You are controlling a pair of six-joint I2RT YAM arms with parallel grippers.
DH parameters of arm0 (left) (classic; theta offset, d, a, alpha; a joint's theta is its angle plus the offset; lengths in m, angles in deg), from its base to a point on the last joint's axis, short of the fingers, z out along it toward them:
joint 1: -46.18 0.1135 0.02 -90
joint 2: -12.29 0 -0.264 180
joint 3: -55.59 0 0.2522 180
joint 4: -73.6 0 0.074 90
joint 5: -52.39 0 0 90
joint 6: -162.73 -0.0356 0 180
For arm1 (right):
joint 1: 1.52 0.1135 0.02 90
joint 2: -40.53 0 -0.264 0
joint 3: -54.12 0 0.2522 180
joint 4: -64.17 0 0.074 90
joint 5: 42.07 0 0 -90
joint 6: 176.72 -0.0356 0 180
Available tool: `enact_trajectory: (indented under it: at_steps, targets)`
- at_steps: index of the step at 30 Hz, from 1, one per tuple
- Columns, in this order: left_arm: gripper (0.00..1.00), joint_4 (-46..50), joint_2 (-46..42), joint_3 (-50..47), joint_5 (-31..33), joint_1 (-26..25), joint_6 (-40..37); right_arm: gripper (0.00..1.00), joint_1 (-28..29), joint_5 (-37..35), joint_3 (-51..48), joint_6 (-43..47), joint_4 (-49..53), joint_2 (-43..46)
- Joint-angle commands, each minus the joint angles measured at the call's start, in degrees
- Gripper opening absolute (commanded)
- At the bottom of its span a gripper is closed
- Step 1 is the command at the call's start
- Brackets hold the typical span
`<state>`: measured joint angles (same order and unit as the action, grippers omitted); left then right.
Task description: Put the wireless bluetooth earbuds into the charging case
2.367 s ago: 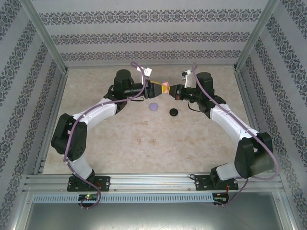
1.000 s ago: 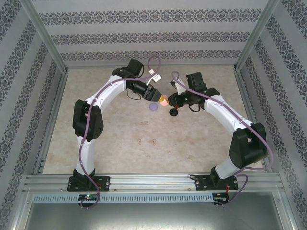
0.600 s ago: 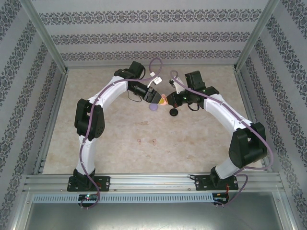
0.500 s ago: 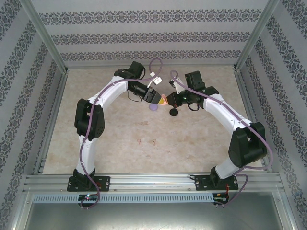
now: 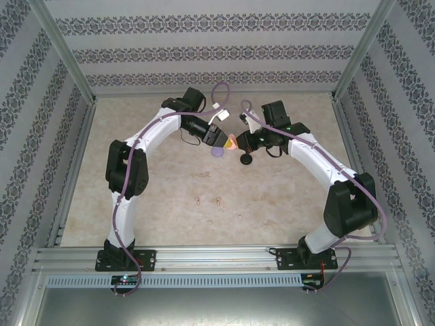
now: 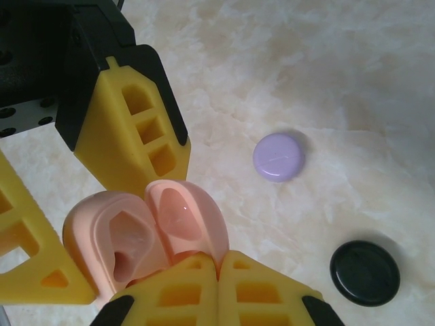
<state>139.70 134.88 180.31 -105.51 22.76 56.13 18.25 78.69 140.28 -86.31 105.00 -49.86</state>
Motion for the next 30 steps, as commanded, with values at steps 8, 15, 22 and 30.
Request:
enact_trajectory:
  at_steps: [8, 15, 22, 30]
  targets:
    - [0.27, 1.7, 1.9, 2.6, -2.6, -1.3, -2.0, 0.00, 0.8, 0.0, 2.1, 0.4, 0.0, -0.4]
    - [0.00, 1.3, 1.7, 2.4, -2.9, -1.4, -1.9, 0.15, 0.3, -0.3, 2.1, -1.8, -1.2, 1.2]
    - [0.00, -23.6, -6.7, -11.5, 0.7, 2.6, 13.4, 0.60, -2.8, 1.3, -1.4, -9.5, -3.1, 9.7]
    - [0.00, -53.2, -21.0, -30.7, 9.5, 8.3, 29.2, 0.63, -1.5, -4.1, -10.0, -20.9, -2.4, 18.6]
